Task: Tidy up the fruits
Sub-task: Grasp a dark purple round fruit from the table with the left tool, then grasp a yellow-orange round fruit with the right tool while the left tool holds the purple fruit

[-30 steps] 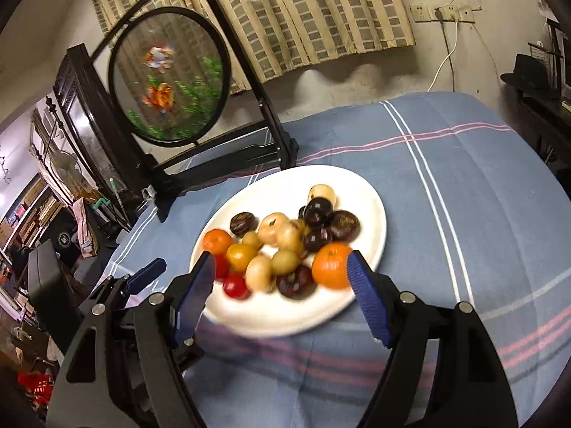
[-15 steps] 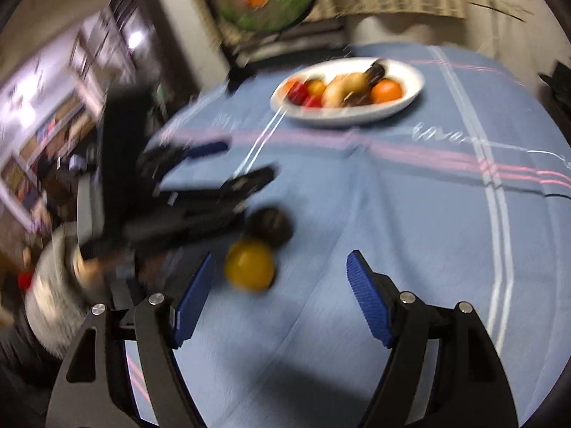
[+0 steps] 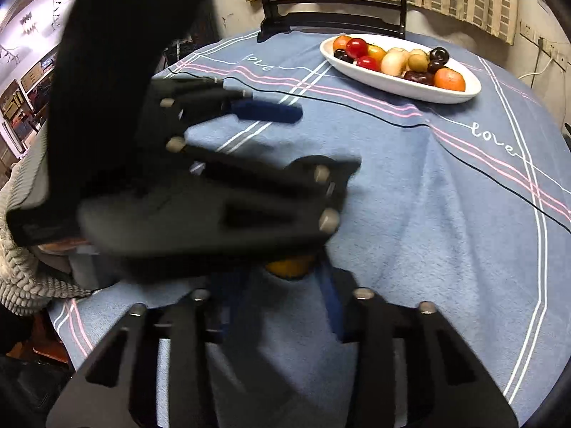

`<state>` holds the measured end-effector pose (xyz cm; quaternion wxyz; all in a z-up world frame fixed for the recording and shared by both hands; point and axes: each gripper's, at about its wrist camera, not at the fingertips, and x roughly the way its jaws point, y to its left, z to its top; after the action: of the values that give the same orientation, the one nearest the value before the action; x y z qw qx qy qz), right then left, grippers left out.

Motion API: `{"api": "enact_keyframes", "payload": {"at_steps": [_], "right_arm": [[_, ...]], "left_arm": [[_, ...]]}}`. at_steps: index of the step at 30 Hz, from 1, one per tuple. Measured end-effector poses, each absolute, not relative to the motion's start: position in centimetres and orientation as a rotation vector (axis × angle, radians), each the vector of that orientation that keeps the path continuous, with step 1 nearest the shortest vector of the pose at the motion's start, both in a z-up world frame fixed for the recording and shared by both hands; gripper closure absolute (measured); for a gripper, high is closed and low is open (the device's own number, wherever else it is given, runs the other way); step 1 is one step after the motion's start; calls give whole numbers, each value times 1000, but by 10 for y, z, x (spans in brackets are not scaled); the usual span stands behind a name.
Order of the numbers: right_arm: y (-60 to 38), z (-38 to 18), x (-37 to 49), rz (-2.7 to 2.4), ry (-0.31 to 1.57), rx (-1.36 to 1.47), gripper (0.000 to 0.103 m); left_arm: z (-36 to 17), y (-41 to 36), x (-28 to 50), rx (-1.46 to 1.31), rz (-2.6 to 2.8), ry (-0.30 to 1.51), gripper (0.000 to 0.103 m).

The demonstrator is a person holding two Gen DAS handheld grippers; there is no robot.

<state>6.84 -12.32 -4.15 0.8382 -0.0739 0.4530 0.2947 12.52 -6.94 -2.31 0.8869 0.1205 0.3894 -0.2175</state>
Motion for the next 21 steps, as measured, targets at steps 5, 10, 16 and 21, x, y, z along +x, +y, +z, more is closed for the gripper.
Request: {"api": "enact_keyframes", "payload": {"at_steps": [5, 10, 16, 21], "right_arm": [[-130, -45, 63, 640, 973, -131, 68], [-136, -41, 58, 642, 971, -144, 85], [-143, -41, 53, 652, 989, -109, 84], [-119, -38, 56, 645, 931, -187, 37]], "left_arm": [[-25, -73, 124, 210, -517, 837, 48], [-24, -74, 121, 213, -512, 831, 60], [-24, -74, 124, 203, -516, 830, 61], [-24, -77, 120, 215, -513, 821, 61]]}}
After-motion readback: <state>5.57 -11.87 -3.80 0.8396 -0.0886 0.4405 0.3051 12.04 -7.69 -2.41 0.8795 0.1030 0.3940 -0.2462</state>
